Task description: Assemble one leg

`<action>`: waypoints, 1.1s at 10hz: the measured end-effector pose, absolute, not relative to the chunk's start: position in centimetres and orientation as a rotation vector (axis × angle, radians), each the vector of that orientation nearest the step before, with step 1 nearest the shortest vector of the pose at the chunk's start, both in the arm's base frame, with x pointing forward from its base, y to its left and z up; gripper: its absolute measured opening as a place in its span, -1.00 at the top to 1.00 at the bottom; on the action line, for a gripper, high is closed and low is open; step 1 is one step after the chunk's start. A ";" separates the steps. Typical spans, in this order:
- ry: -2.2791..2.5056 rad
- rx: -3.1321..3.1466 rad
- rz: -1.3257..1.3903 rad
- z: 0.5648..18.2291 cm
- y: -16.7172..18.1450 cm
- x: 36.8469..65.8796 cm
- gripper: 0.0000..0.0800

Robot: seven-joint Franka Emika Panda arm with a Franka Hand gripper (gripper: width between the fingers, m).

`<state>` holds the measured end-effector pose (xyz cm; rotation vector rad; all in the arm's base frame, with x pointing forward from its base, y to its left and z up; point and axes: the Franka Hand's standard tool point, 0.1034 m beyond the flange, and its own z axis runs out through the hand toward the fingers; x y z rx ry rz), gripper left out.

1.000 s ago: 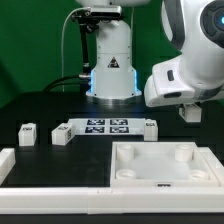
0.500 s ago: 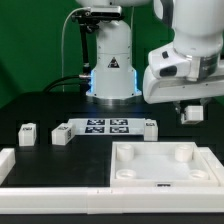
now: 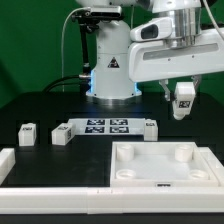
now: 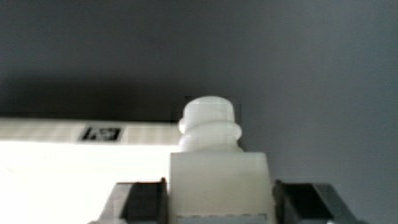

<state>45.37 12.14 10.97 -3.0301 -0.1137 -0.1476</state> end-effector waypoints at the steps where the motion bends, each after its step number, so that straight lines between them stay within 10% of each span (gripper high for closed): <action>1: -0.115 -3.011 -0.342 11.1 12.3 45.8 0.28; 11: -0.316 -2.979 -0.478 9.6 12.0 52.5 0.28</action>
Offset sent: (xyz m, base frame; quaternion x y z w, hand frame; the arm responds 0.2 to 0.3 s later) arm 0.0000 0.0000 0.0000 0.0000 0.0000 0.0000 1.0000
